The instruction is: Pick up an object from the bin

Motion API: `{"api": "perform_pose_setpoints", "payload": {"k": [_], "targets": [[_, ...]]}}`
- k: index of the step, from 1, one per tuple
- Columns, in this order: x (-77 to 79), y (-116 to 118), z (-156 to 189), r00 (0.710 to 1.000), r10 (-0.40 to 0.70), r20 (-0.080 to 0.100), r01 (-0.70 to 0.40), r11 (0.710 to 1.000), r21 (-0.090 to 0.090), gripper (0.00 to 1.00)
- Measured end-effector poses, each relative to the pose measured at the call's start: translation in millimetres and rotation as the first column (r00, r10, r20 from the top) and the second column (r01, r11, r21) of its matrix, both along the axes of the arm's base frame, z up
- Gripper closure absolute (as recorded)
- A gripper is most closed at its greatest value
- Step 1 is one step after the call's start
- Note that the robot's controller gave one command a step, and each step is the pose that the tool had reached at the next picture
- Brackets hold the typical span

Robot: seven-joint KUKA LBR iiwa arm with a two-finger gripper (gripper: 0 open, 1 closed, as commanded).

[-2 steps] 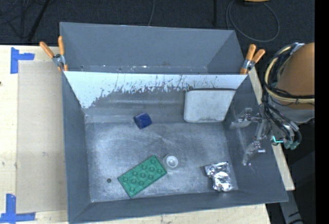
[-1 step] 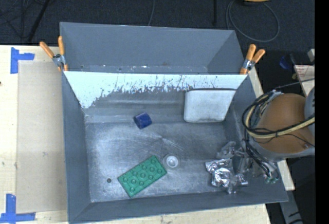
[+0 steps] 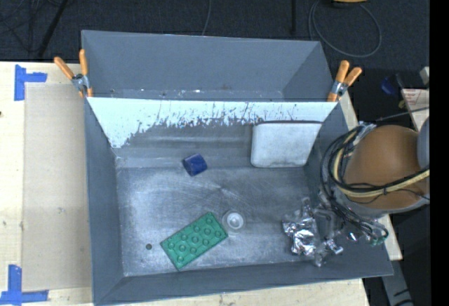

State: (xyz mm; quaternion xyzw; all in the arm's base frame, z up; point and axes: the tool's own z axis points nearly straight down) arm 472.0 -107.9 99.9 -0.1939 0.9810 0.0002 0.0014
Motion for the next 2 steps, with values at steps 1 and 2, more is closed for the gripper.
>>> {"api": "perform_pose_setpoints", "payload": {"k": [1,2], "targets": [[2.1,-5.2,-0.6,0.993,0.116,-0.003,-0.116,0.993,0.000,0.00],[5.8,5.3,-24.8,0.931,0.365,0.020,-0.365,0.931,-0.010,0.00]]}}
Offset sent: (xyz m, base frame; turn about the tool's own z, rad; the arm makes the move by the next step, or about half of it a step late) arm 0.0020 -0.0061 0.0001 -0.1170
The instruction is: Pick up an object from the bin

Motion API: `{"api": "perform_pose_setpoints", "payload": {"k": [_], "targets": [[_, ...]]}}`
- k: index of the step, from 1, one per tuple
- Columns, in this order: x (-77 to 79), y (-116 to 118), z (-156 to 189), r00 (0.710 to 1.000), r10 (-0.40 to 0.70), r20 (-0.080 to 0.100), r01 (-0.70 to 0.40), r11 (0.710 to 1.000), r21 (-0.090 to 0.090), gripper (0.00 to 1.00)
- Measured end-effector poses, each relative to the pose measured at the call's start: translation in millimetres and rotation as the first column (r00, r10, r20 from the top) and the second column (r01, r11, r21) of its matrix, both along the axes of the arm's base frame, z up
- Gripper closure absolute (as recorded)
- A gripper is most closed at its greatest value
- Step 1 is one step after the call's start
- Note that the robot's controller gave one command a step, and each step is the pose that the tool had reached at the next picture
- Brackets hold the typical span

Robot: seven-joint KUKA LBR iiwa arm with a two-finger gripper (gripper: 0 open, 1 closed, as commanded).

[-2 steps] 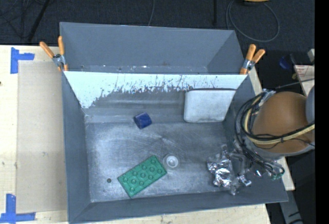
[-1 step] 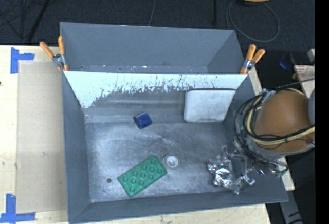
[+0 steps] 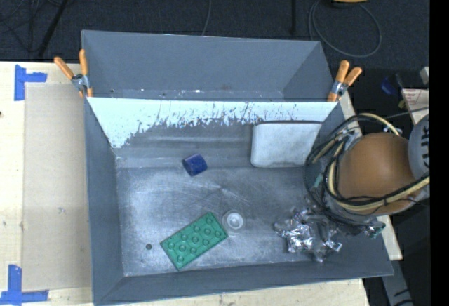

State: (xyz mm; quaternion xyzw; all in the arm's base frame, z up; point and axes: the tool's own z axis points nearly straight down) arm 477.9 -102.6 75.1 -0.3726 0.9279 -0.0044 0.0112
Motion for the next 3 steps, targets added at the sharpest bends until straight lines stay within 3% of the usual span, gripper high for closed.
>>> {"api": "perform_pose_setpoints", "payload": {"k": [1,2,3], "targets": [[3.1,0.9,1.3,1.000,0.002,-0.013,-0.002,1.000,0.000,0.00],[2.6,1.7,2.2,1.000,0.004,-0.018,-0.004,1.000,0.001,1.00],[4.4,2.5,71.6,1.000,0.001,-0.018,-0.001,1.000,-0.001,1.00]]}}
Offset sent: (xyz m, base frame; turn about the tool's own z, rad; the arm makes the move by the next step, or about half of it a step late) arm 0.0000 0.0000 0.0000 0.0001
